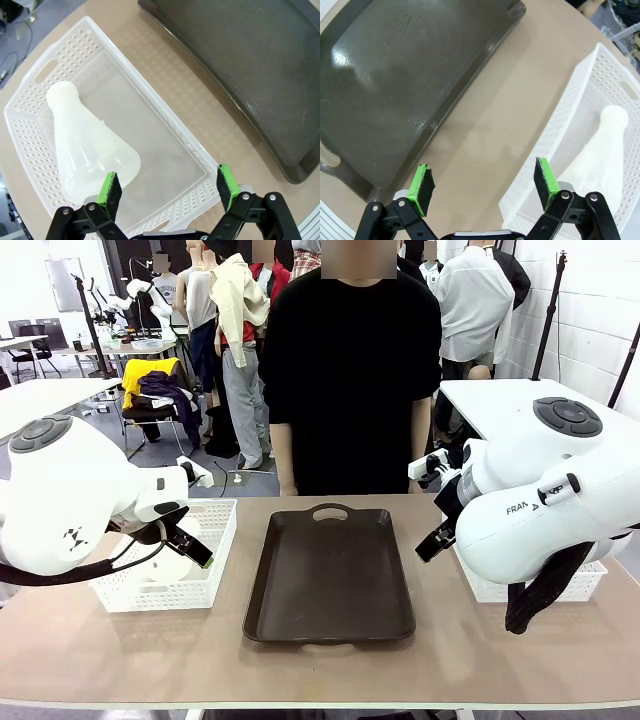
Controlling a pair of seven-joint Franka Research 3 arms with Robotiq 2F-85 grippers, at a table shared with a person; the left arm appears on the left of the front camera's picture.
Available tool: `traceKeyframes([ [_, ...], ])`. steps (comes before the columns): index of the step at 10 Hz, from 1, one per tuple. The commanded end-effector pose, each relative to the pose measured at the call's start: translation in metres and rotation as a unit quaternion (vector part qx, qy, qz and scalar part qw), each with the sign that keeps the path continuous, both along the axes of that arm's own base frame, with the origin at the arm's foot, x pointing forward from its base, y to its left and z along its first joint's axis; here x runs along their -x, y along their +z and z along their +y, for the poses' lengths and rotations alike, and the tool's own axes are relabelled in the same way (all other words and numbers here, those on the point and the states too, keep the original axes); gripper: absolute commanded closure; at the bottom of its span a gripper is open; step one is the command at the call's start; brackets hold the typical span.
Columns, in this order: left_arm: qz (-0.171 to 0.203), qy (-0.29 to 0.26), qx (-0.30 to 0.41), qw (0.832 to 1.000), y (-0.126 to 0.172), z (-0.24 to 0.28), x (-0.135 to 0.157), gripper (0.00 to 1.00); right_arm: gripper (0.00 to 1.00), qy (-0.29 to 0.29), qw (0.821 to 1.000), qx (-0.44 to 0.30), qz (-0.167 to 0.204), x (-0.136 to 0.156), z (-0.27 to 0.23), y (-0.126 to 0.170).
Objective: Prepare the laboratory tools.
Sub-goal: Pick up the Big flask that the person points to.
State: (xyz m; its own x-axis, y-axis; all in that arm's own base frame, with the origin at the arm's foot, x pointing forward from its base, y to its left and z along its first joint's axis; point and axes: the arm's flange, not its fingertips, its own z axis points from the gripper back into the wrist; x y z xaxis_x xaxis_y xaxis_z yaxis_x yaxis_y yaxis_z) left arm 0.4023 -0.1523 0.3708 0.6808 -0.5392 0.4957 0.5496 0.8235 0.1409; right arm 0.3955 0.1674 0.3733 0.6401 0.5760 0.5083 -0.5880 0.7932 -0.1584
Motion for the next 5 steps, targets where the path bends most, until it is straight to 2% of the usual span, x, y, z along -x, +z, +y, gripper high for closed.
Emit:
traceKeyframes([
  [1,0.0,0.0,0.0,1.0,0.0,0.0,0.0,0.0,0.0,0.0,1.0,0.0,0.0,0.0,0.0,0.0],
  [2,-0.018,0.001,0.016,1.0,0.019,0.013,0.005,0.0,0.0,0.005,1.0,-0.013,0.011,-0.008,-0.006,0.024],
  [3,-0.023,0.008,0.047,0.999,0.038,0.025,0.008,0.0,0.0,-0.017,1.0,-0.007,0.0,-0.024,-0.016,0.043],
  [5,-0.016,0.014,0.124,0.992,0.066,0.043,0.009,0.0,0.0,-0.026,0.999,-0.034,0.018,-0.049,-0.036,0.081],
])
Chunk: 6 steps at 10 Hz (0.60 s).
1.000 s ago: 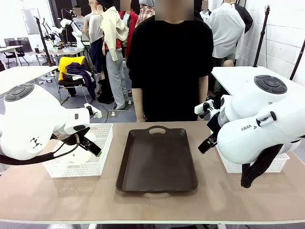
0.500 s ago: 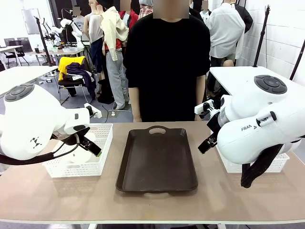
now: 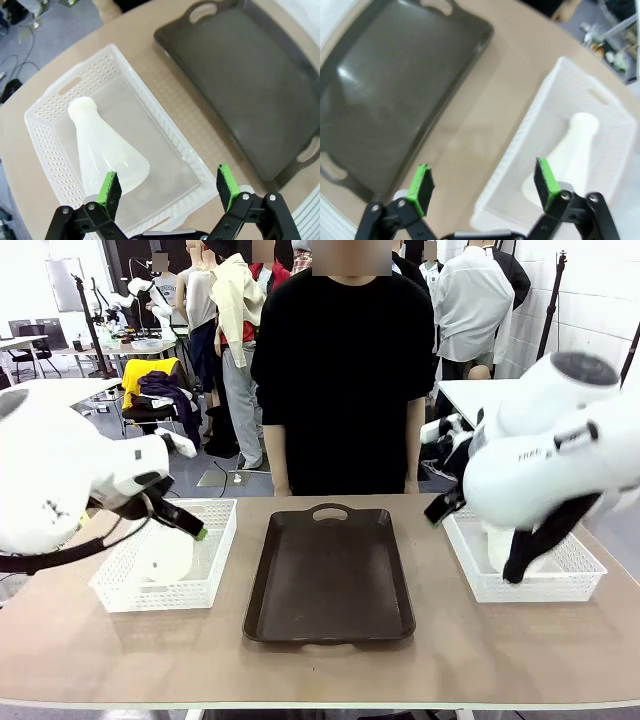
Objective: Prepare the laboratory tools.
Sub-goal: Pick up the Big flask that the person points to.
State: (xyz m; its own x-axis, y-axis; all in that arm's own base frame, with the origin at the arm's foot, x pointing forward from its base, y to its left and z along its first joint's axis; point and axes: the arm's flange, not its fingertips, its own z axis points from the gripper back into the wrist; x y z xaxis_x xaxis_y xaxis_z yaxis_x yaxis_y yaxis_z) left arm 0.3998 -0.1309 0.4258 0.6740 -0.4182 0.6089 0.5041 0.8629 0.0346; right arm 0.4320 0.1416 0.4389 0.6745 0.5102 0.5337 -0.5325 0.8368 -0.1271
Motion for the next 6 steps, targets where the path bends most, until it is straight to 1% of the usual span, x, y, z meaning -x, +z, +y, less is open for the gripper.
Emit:
traceKeyframes([
  [1,0.006,-0.013,0.094,0.996,0.024,0.03,0.007,0.0,0.0,0.02,0.998,-0.04,0.05,-0.021,-0.018,0.026],
  [2,0.011,-0.01,0.141,0.99,0.032,0.041,0.003,0.0,0.0,0.039,0.992,-0.08,0.09,-0.032,-0.024,0.033],
  [3,0.035,-0.018,0.219,0.975,0.037,0.059,-0.004,0.0,0.0,0.069,0.976,-0.135,0.154,-0.046,-0.04,0.039],
  [4,0.033,-0.015,0.275,0.961,0.04,0.08,-0.013,0.0,0.0,0.092,0.96,-0.179,0.194,-0.059,-0.056,0.043],
  [5,0.043,-0.004,0.319,0.947,0.041,0.099,-0.019,0.0,0.0,0.115,0.939,-0.217,0.243,-0.066,-0.071,0.041],
  [6,0.051,-0.007,0.366,0.929,0.04,0.115,-0.022,0.0,0.0,0.132,0.914,-0.265,0.277,-0.072,-0.084,0.036],
])
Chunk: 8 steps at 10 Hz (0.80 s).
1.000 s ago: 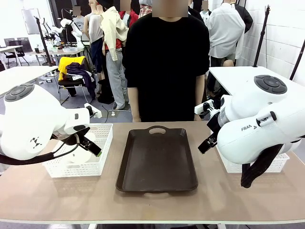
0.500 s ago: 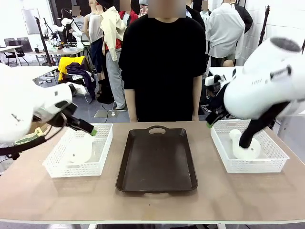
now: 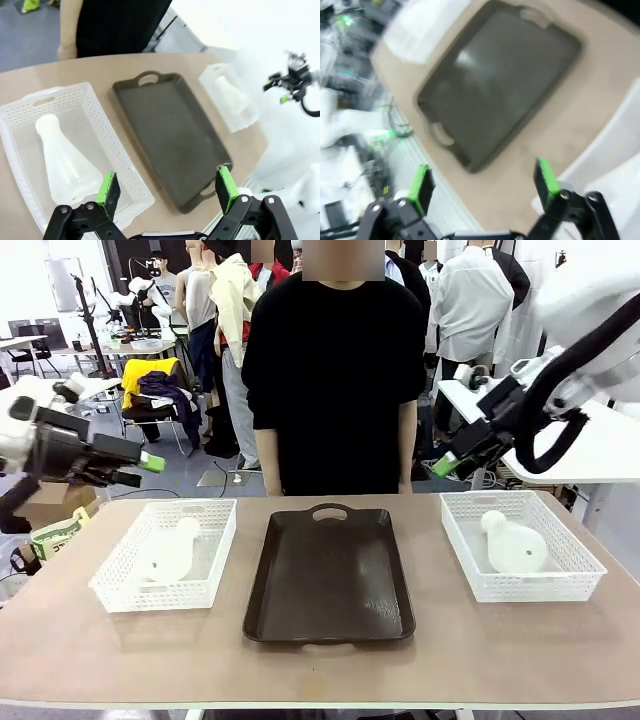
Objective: Prepare the laboratory tools.
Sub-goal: Pick up the Big flask that the person points to.
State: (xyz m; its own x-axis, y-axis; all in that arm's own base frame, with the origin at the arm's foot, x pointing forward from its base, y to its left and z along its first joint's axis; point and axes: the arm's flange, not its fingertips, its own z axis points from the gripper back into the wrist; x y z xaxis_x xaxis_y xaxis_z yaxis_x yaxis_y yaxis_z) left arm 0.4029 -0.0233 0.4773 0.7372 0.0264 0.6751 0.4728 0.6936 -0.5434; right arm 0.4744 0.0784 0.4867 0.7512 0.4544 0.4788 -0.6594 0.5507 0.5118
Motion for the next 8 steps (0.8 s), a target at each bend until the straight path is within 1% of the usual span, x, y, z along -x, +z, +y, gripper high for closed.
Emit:
traceKeyframes([
  [1,0.011,-0.012,0.093,0.996,-0.015,0.021,-0.023,0.0,0.0,0.004,0.993,-0.048,0.105,-0.037,-0.032,-0.02],
  [2,0.022,-0.013,0.125,0.992,-0.018,0.029,-0.024,0.0,0.0,-0.005,0.986,-0.085,0.144,-0.043,-0.043,-0.03],
  [3,0.024,-0.024,0.154,0.988,-0.025,0.034,-0.032,0.0,0.0,-0.038,0.975,-0.119,0.183,-0.06,-0.055,-0.04],
  [4,0.039,-0.03,0.171,0.984,-0.029,0.036,-0.029,0.0,0.0,-0.06,0.964,-0.144,0.218,-0.069,-0.063,-0.05],
  [5,0.059,-0.013,0.163,0.985,-0.038,0.037,-0.032,0.0,0.0,-0.079,0.955,-0.167,0.233,-0.069,-0.07,-0.059],
  [6,0.072,-0.009,0.16,0.985,-0.048,0.036,-0.033,0.0,0.0,-0.085,0.949,-0.182,0.243,-0.073,-0.073,-0.067],
  [8,0.093,-0.007,0.174,0.98,-0.064,0.036,-0.033,0.0,0.0,-0.085,0.944,-0.196,0.253,-0.077,-0.076,-0.077],
])
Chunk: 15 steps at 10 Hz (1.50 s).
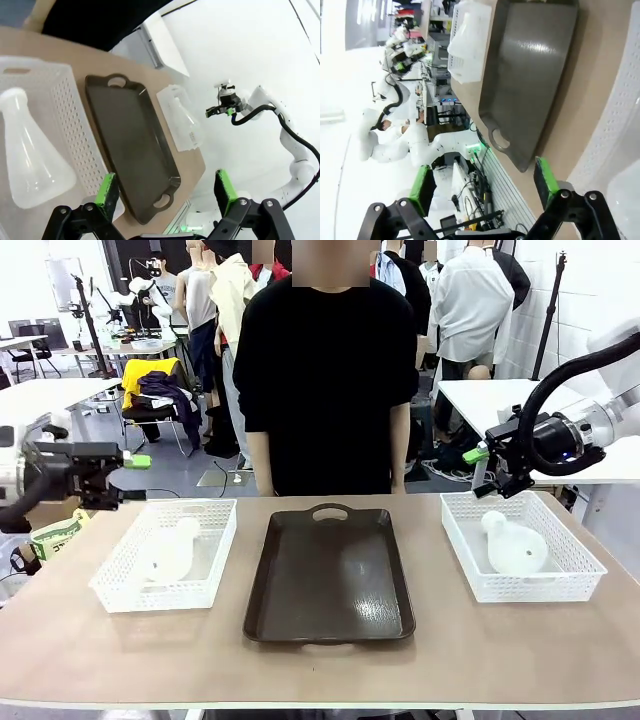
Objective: Prepare the laboratory tools.
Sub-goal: Pick up the Big flask that the person points to.
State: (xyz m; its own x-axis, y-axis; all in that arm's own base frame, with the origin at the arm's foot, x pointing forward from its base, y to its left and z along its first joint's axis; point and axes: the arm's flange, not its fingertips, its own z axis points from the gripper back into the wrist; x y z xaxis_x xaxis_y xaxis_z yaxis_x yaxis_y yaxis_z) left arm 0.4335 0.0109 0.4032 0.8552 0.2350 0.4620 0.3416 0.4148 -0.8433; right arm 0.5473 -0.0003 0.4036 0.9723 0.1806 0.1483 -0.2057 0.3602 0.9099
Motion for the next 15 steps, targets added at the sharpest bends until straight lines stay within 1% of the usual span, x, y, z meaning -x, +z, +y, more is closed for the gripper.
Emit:
traceKeyframes([
  [1,-0.006,0.004,-0.027,1.0,0.008,0.002,-0.002,0.0,0.0,-0.006,1.0,-0.027,-0.007,-0.007,0.005,0.004],
  [2,0.0,0.0,0.0,1.0,0.0,0.0,0.0,0.0,0.0,0.0,1.0,0.0,0.0,0.0,0.0,0.0],
  [5,0.0,0.0,0.0,1.0,0.0,0.0,0.0,0.0,0.0,0.0,1.0,0.0,0.0,0.0,0.0,0.0],
  [6,0.012,-0.006,-0.014,1.0,-0.005,0.002,-0.001,0.0,0.0,-0.003,1.0,-0.005,0.0,-0.001,0.0,0.0],
  [8,0.06,-0.063,0.066,0.994,-0.004,0.013,-0.003,0.0,0.0,-0.015,0.998,-0.036,0.041,-0.012,-0.023,0.008],
  [9,0.082,-0.084,0.106,0.988,-0.004,0.025,-0.004,0.0,0.0,-0.027,0.996,-0.053,0.062,-0.018,-0.039,0.008],
  [10,0.109,-0.088,0.138,0.98,-0.006,0.038,-0.006,0.0,0.0,-0.037,0.994,-0.069,0.077,-0.021,-0.052,0.005],
  [11,0.124,-0.102,0.179,0.971,-0.007,0.048,-0.009,0.0,0.0,-0.046,0.992,-0.083,0.087,-0.025,-0.064,0.003],
  [12,0.126,-0.116,0.205,0.964,-0.006,0.055,-0.008,0.0,0.0,-0.057,0.99,-0.096,0.092,-0.026,-0.076,0.002],
  [15,0.133,-0.135,0.202,0.961,-0.007,0.057,-0.003,0.0,0.0,-0.062,0.981,-0.144,0.111,-0.026,-0.105,0.002],
])
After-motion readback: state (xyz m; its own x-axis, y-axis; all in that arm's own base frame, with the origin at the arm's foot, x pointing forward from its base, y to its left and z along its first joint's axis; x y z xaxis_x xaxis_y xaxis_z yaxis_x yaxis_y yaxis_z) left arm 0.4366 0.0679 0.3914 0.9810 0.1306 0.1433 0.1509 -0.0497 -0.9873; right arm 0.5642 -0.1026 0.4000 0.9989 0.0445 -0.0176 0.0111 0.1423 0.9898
